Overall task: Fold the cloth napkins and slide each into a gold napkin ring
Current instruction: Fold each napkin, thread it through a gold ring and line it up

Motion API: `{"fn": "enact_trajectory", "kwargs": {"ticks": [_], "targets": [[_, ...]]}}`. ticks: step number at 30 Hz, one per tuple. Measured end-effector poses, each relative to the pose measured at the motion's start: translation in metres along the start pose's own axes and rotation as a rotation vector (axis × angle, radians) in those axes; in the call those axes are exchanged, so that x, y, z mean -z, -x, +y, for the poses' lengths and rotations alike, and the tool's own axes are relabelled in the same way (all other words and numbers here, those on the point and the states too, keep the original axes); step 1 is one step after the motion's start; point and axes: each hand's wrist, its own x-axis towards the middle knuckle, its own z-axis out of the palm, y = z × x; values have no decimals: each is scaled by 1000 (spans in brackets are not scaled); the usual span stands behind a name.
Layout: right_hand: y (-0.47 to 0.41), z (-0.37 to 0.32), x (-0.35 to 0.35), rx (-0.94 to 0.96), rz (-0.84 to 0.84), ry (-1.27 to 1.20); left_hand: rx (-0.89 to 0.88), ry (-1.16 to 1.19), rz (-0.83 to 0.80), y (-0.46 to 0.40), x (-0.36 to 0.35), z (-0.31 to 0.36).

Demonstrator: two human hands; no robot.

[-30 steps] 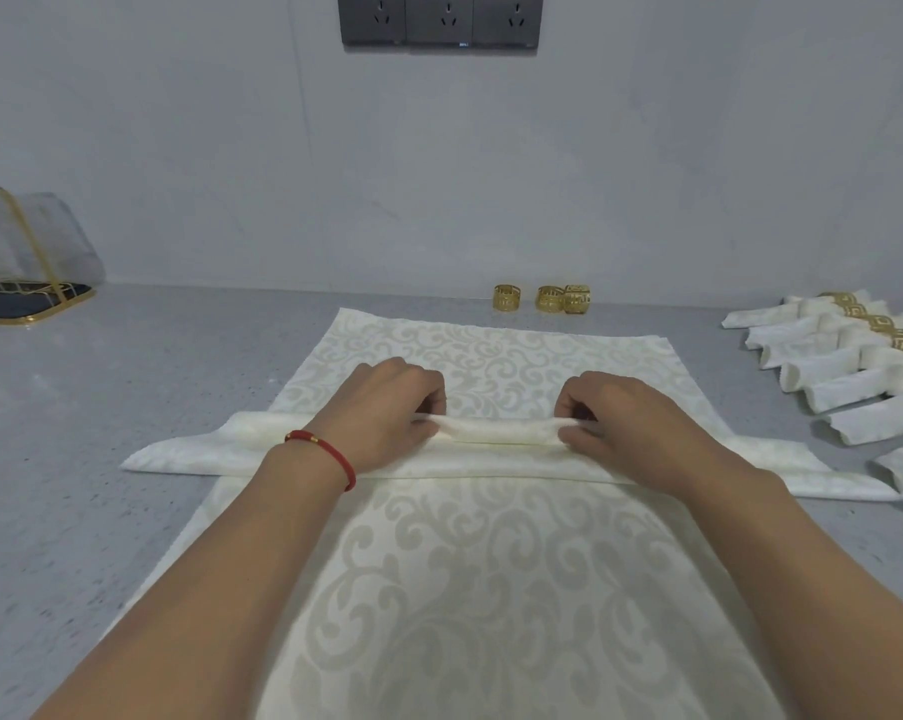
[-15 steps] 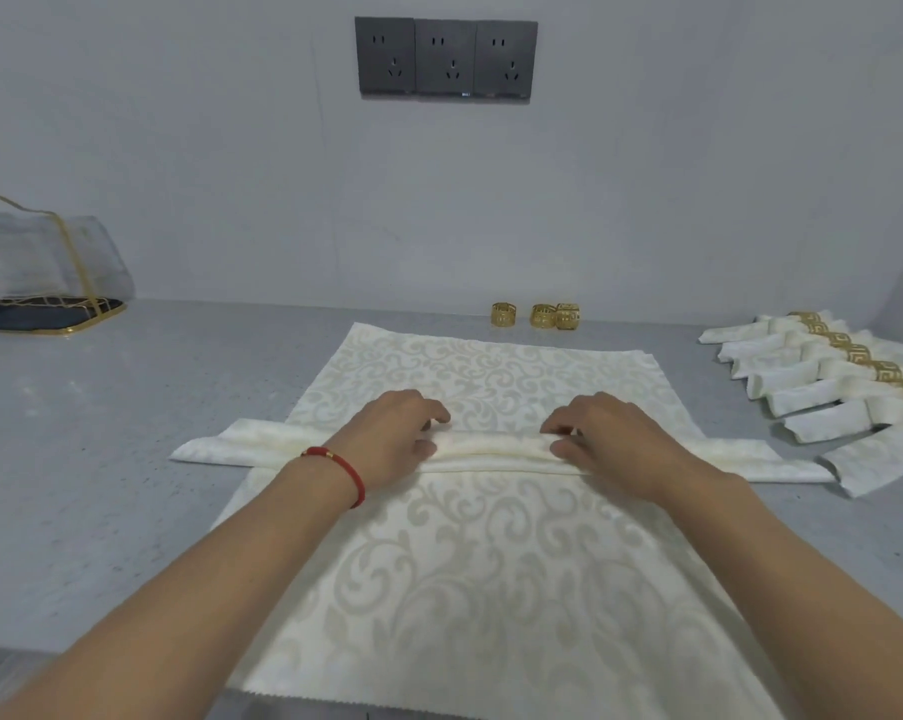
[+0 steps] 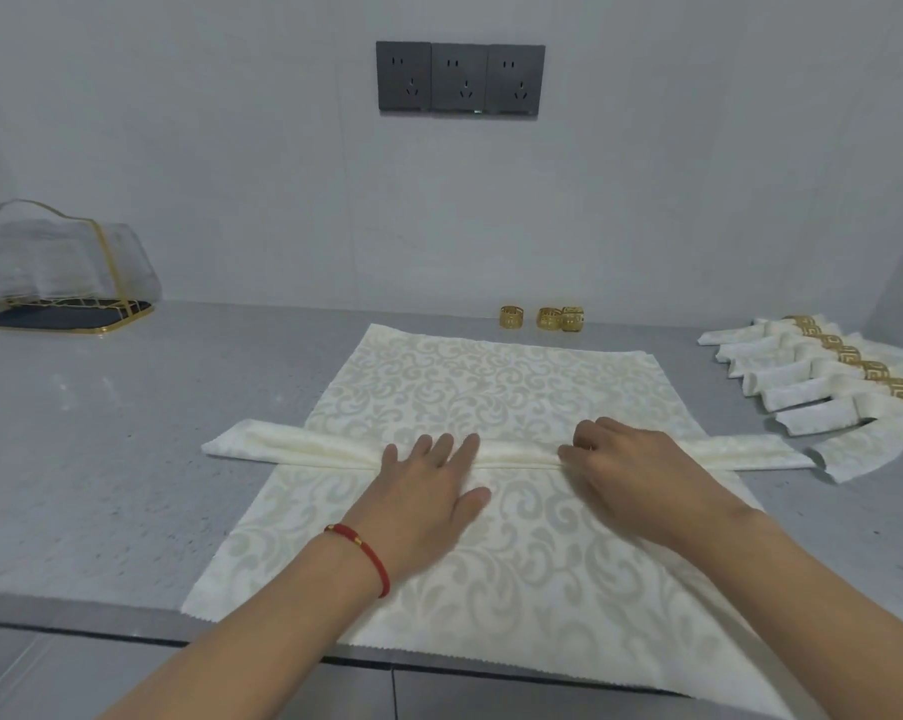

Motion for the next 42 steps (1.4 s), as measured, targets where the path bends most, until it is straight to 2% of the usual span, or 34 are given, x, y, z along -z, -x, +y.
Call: {"fn": "enact_trajectory", "kwargs": {"ticks": [3,7,12,16,20,23,25,27,29,31,32,35,38,42], "targets": [[-17,-11,26,-87,-9,-61,26,-3,14,3,-5,3],[-76,-45,33,-261,62,-338,13,-33,44,2,-5,4],[-111,-82,-2,-359,-216,-632,-1,4,57,2,-6,2],[-91,-50,-25,-507,-329,-544,27,-26,11,2,-4,1],[-48,25,-50,-784,-356,-452,50,49,-29,4,2,5],[-23,60,-57,-889,-422,-396,38,48,-54,0,4,2],[-31,59,-56,-862,-392,-316,35,35,-51,-2,3,0],[-53,39,-40,-674,-256,-255,36,48,-41,-2,5,1],[-74,5,-18,-383,-191,-471,55,98,-14,0,6,3],[-83,-30,-4,-171,-283,-661,93,151,41,3,7,5],[-81,-41,-5,-120,-331,-648,111,158,55,4,8,7],[-76,-48,-23,-120,-318,-530,178,143,87,2,16,11],[-75,-48,-22,-124,-326,-543,297,35,120,-12,31,11],[-74,-49,-19,-136,-314,-579,333,53,54,-39,34,1]]}}
